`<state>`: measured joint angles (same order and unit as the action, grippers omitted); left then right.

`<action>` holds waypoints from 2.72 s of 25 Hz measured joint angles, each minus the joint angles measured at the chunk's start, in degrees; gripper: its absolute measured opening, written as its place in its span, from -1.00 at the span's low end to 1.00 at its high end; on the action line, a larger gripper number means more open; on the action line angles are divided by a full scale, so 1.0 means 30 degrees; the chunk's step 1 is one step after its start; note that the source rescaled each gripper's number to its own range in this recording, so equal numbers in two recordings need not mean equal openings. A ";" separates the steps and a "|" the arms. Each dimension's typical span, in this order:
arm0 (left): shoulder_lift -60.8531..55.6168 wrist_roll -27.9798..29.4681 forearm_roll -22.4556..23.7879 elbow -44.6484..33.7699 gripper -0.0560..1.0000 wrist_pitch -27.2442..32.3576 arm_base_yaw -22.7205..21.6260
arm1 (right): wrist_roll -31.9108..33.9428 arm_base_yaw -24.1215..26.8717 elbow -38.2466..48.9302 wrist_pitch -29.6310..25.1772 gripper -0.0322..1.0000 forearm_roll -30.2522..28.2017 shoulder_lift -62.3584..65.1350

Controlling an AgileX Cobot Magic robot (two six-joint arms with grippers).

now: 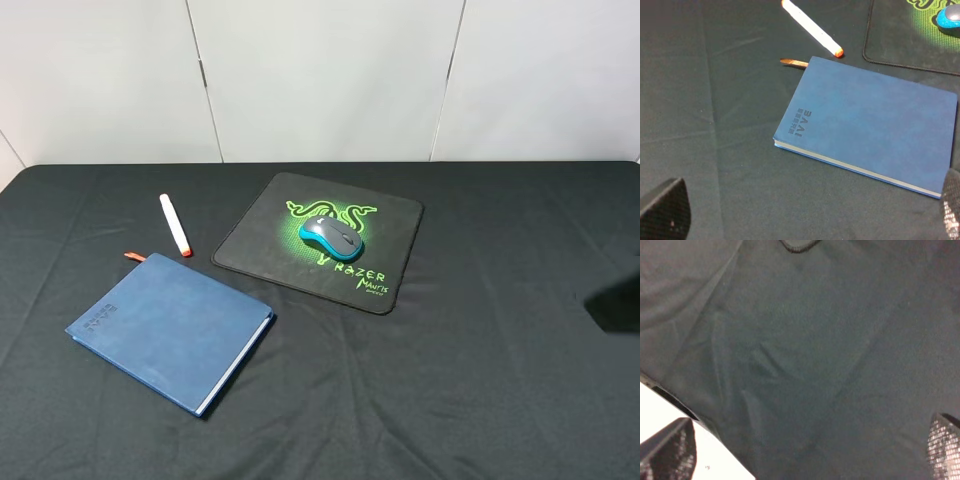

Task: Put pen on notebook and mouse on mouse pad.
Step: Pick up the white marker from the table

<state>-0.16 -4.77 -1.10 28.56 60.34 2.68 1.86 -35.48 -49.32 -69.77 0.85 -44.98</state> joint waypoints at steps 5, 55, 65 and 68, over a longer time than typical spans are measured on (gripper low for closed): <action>0.0000 0.0000 0.0000 0.0000 1.00 0.0000 0.0000 | 0.0125 0.0823 0.1690 -0.0020 1.00 0.0130 0.3333; 0.0000 0.0000 0.0020 0.0000 1.00 0.0000 0.0000 | 0.0145 0.9768 0.7044 0.3590 1.00 -0.0140 1.5083; 0.0000 0.0050 0.0066 0.0000 1.00 0.0000 0.0000 | 0.0145 1.0570 0.7044 0.3590 1.00 -0.0140 1.5103; 0.0000 0.0050 0.0082 0.0000 1.00 0.0000 0.0000 | 0.0145 1.0570 0.7044 0.3590 1.00 -0.0140 1.5117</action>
<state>-0.16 -4.62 -0.85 28.56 60.34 2.68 2.30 -3.77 -28.19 -59.00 0.43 0.37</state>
